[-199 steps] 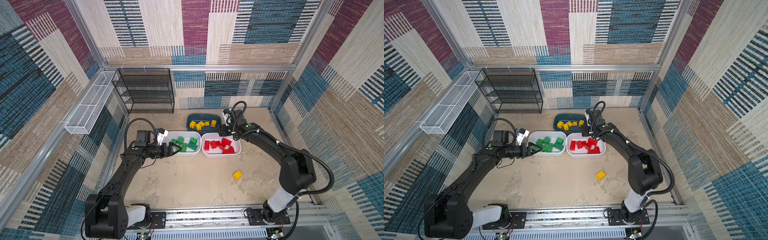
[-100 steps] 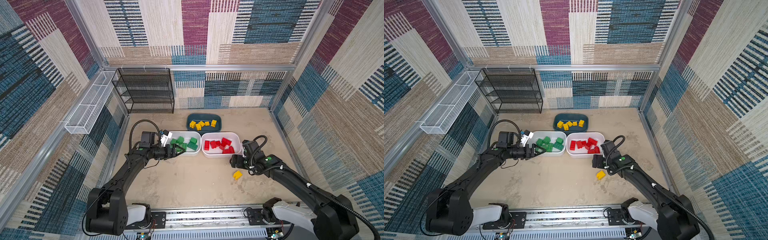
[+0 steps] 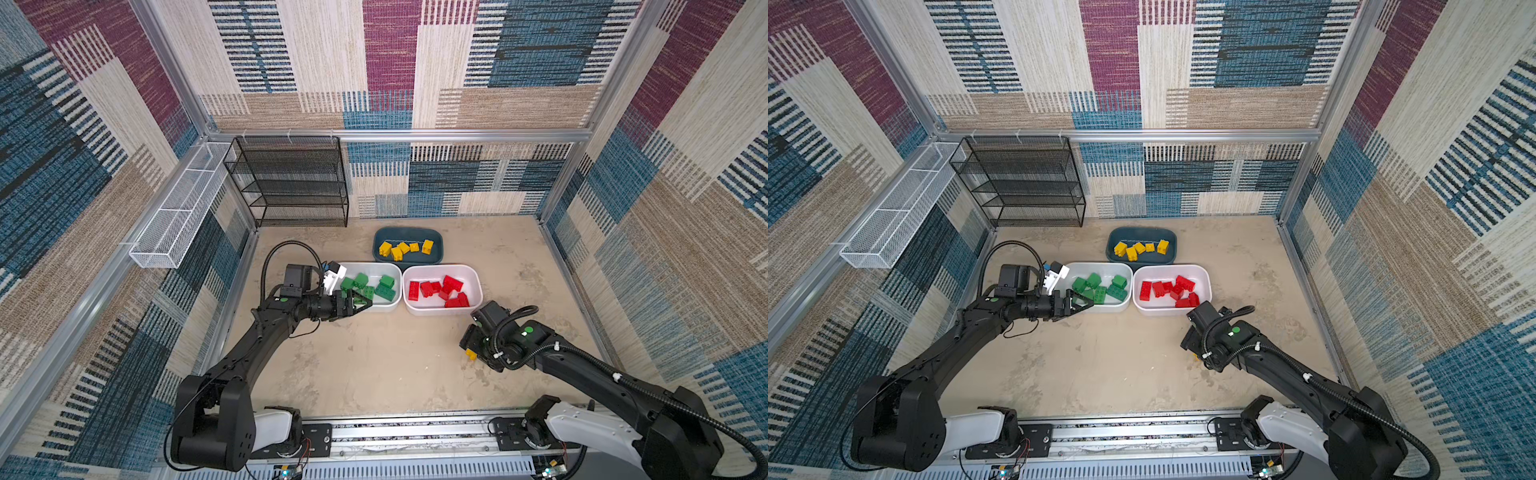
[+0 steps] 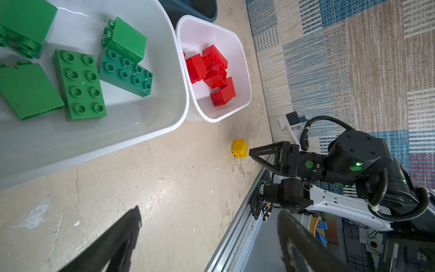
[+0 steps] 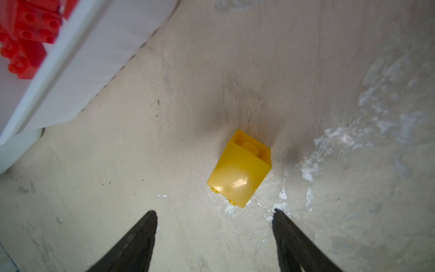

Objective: Sort the legos into containers by color
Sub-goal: 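Move the right gripper to the last yellow brick and grasp it, then carry the yellow brick into the teal bin and open the right gripper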

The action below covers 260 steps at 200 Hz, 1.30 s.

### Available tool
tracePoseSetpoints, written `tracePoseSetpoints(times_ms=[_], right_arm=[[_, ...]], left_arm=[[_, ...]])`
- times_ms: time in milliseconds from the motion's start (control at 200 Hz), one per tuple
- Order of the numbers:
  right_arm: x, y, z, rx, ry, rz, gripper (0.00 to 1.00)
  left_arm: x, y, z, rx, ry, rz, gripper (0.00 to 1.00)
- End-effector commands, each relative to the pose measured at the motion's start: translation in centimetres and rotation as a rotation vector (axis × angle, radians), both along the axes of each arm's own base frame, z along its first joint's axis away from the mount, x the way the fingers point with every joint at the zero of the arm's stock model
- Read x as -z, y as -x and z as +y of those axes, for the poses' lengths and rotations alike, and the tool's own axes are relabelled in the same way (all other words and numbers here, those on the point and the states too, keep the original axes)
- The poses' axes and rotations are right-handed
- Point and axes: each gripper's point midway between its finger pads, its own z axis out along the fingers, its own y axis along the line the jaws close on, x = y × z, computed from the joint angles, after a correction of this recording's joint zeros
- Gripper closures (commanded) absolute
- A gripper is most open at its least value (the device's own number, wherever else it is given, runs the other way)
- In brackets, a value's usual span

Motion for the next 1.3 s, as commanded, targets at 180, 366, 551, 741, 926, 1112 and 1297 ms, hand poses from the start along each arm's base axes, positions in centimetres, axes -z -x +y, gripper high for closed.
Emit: tracePoseSetpoints(times_ms=[180,366,551,741,926,1112,1297], right_arm=[[1.5,-1.5,-1.1,0.13,0.086,-0.004,0.35],[2.7,-1.9,-1.5,0.121,0.146,0.01,0.44],[3.4,-1.9,-1.6,0.096,0.169,0.019,0.54],[2.7,-2.3,-1.5,0.047,0.179,-0.006,0.75],[-4.1,-6.8,0.7,-0.154,0.19,-0.226,0.84],[-10.1,-13.3,2.5,-0.322,0.208,-0.424,0.82],[-13.6,-20.7,6.0,-0.55,0.166,-0.556,0.77]], left_arm=[[0.0,-0.2,0.0,0.001,-0.004,-0.01,0.07],[0.0,0.0,0.0,0.001,-0.008,-0.01,0.07],[0.0,-0.1,0.0,0.003,-0.007,-0.007,0.08],[0.1,-0.1,0.0,0.003,-0.007,-0.006,0.08],[-0.7,-0.3,-0.2,0.007,0.017,-0.014,0.07],[-1.6,-0.6,-0.2,0.001,0.015,-0.038,0.08],[-3.2,-1.0,0.0,-0.013,0.005,-0.081,0.08]])
